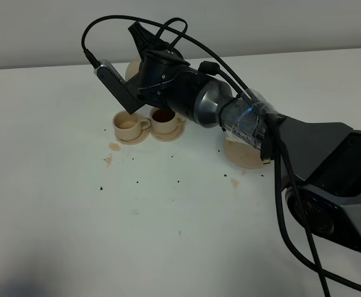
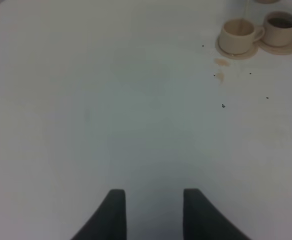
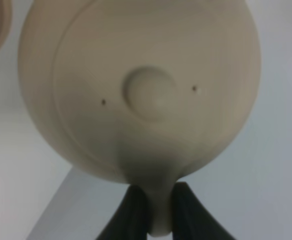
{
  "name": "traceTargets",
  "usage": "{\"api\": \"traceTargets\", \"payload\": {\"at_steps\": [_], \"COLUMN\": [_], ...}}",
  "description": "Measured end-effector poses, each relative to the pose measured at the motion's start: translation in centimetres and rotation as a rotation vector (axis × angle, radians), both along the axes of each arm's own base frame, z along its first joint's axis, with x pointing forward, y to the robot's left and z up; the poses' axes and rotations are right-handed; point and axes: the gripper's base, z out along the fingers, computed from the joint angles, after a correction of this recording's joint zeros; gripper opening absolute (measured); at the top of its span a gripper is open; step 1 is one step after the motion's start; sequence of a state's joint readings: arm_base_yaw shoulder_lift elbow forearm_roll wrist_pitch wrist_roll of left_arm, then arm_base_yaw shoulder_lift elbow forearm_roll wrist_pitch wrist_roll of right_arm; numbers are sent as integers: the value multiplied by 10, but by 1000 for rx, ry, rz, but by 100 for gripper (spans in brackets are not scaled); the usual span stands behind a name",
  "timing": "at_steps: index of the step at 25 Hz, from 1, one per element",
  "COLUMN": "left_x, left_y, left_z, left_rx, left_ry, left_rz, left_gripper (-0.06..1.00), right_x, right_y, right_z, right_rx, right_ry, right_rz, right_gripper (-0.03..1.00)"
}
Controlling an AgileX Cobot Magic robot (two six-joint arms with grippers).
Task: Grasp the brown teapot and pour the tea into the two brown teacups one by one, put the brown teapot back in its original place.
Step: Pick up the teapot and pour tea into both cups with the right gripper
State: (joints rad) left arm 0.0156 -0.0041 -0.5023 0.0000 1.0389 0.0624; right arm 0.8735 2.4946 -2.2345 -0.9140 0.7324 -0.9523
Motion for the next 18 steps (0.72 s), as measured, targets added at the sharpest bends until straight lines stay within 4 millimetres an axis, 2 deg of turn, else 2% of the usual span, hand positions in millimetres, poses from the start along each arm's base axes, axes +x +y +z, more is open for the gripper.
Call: {"api": "traceTargets", "payload": {"at_steps": [9,18], "left_x": [0,0], "left_y": [0,0], "left_z": [0,0], "left_rx": [0,0], "left_ry": [0,0], "left_rz": [0,0], "left_gripper": [33,33], "right_x": [0,2], "right_y": [4,3], "right_z": [-14,-12], "right_rx": [-29,-59], "right_ry": [-4,-41], "right_rz": [18,26], "right_gripper": [13,13]}}
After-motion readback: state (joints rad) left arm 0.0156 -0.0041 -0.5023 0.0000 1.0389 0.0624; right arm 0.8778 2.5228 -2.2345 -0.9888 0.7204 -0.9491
